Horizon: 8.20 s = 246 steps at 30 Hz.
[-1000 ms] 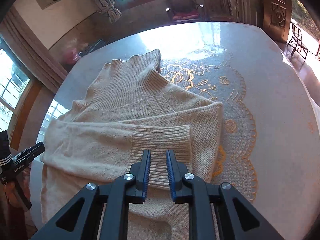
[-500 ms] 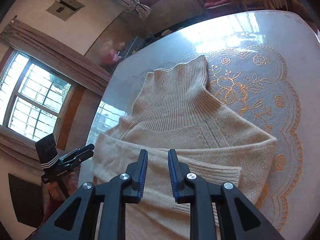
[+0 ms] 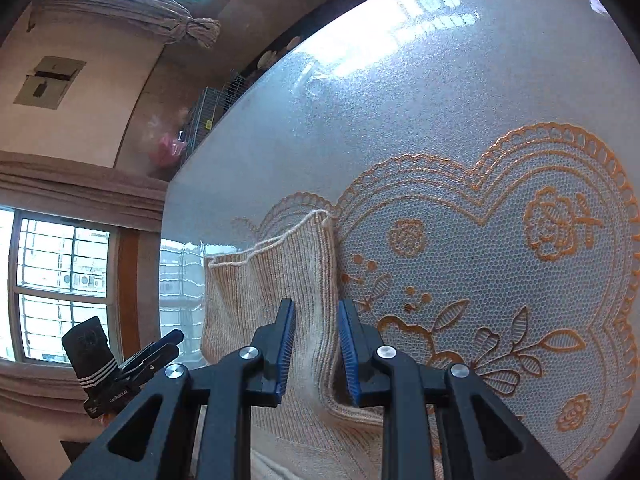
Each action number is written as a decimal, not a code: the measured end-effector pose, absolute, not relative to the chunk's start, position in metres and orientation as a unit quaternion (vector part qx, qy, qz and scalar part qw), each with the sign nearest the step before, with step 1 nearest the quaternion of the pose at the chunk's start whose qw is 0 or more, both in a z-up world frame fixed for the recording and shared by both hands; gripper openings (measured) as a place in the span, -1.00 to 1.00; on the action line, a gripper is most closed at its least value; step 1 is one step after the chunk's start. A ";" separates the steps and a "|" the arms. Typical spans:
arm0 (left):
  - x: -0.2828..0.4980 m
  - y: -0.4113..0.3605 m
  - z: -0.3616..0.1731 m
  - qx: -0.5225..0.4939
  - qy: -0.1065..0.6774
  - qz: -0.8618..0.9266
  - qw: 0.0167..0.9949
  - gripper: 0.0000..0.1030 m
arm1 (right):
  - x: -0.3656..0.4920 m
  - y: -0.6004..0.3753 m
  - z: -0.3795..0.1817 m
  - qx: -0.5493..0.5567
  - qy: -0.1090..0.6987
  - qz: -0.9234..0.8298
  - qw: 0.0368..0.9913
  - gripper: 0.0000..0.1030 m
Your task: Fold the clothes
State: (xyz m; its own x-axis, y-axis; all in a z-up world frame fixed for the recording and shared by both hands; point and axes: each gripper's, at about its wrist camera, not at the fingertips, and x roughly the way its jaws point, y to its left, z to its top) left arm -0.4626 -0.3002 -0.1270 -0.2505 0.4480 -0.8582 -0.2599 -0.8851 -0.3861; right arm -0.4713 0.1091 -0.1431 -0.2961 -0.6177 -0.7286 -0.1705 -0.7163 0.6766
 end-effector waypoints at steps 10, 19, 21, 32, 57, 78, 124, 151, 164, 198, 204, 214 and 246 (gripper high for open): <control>-0.497 -0.281 -0.152 -0.597 -0.098 0.760 0.238 0.07 | -0.501 0.097 -0.165 0.577 -0.352 -0.713 0.190 -0.58; -0.501 -0.252 -0.155 -0.605 -0.053 0.762 0.223 -0.89 | -0.499 0.051 -0.151 0.596 -0.236 -0.749 0.168 -0.90; -0.496 -0.247 -0.155 -0.600 -0.050 0.765 0.229 -0.93 | -0.500 0.044 -0.151 0.593 -0.218 -0.758 0.162 -0.90; -0.449 -0.257 -0.108 -0.519 -0.033 0.814 0.259 -0.94 | -0.489 0.017 -0.127 0.542 -0.235 -0.783 0.194 -0.90; -0.256 -0.310 -0.065 -0.373 0.049 0.888 0.264 -0.90 | -0.261 -0.063 -0.054 0.463 -0.149 -0.840 0.240 -0.90; -0.233 -0.400 -0.103 -0.438 -0.143 0.860 0.221 -0.21 | -0.179 -0.051 -0.102 0.548 -0.247 -0.773 0.202 -0.48; -0.208 -0.311 -0.147 -0.557 -0.062 0.800 0.214 -0.76 | -0.183 -0.037 -0.100 0.533 -0.185 -0.819 0.106 -0.73; -0.211 -0.299 -0.154 -0.565 -0.058 0.795 0.212 -0.52 | -0.206 -0.002 -0.126 0.580 -0.275 -0.759 0.111 -0.60; -0.096 -0.396 -0.090 -0.411 -0.028 0.874 0.259 0.05 | -0.024 0.041 -0.023 0.483 -0.212 -0.820 0.222 -0.39; 0.060 -0.505 -0.161 -0.542 -0.210 0.796 0.167 0.14 | 0.089 0.059 -0.186 0.566 -0.434 -0.659 0.237 -0.34; 0.041 -0.507 -0.167 -0.565 -0.277 0.753 0.195 0.15 | 0.087 0.046 -0.187 0.573 -0.430 -0.657 0.235 -0.34; 0.030 -0.500 -0.180 -0.609 -0.299 0.705 0.207 -0.58 | 0.094 0.032 -0.168 0.581 -0.349 -0.705 0.209 -0.57; 0.036 -0.486 -0.133 -0.512 -0.305 0.759 0.260 -0.94 | 0.078 0.012 -0.134 0.508 -0.376 -0.722 0.280 -0.82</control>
